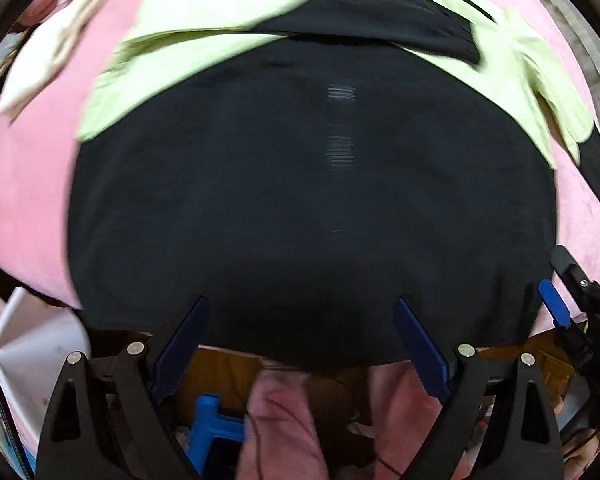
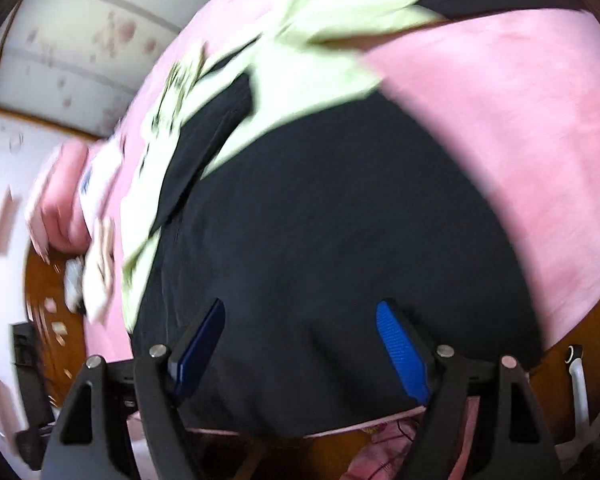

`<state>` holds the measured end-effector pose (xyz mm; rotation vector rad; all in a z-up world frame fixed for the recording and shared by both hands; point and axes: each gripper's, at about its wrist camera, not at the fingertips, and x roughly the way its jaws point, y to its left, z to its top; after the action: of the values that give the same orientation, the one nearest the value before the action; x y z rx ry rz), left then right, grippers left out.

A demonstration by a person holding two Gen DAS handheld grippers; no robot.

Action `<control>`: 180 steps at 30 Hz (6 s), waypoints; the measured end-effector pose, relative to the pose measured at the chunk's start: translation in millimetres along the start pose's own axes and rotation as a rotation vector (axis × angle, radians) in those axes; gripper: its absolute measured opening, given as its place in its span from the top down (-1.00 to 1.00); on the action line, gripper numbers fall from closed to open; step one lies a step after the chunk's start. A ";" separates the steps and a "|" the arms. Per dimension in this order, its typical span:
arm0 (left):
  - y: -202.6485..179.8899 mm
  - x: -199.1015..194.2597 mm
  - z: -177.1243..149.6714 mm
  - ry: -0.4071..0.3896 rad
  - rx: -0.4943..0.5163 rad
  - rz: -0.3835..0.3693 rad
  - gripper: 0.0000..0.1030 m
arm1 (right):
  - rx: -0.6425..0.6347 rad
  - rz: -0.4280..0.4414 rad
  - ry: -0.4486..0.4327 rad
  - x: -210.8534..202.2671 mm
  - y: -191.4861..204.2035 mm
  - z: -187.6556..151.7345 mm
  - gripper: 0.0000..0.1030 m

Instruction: Fold large clothes

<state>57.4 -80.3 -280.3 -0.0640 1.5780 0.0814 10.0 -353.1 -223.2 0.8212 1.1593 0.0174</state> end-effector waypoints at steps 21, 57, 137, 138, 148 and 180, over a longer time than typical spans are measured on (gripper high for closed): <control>-273.6 -7.8 88.8 -0.012 0.183 0.005 -0.78 | 0.324 0.021 -0.171 -79.3 -228.3 245.5 -0.53; 125.8 -38.5 221.9 -0.157 -0.082 -0.072 -0.78 | -0.295 -0.263 -0.642 14.9 203.7 189.6 0.90; 81.5 -2.2 253.4 -0.279 -0.235 0.134 0.55 | -0.566 -0.400 -0.142 107.8 61.9 174.7 -0.54; 82.5 5.6 249.6 -0.259 -0.242 0.133 0.54 | -0.577 -0.399 -0.155 105.5 62.8 175.0 -0.54; 59.5 0.1 248.2 -0.307 -0.215 0.108 0.52 | -0.835 -0.315 -0.165 100.9 106.0 185.0 0.81; -53.8 37.5 274.8 -0.097 -0.085 -0.130 0.79 | -0.341 0.067 0.271 197.5 149.9 169.9 0.94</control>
<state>335.6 -108.1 -320.6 -0.2254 1.4698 0.0490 292.1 -259.8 -269.0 0.5633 1.3368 0.3822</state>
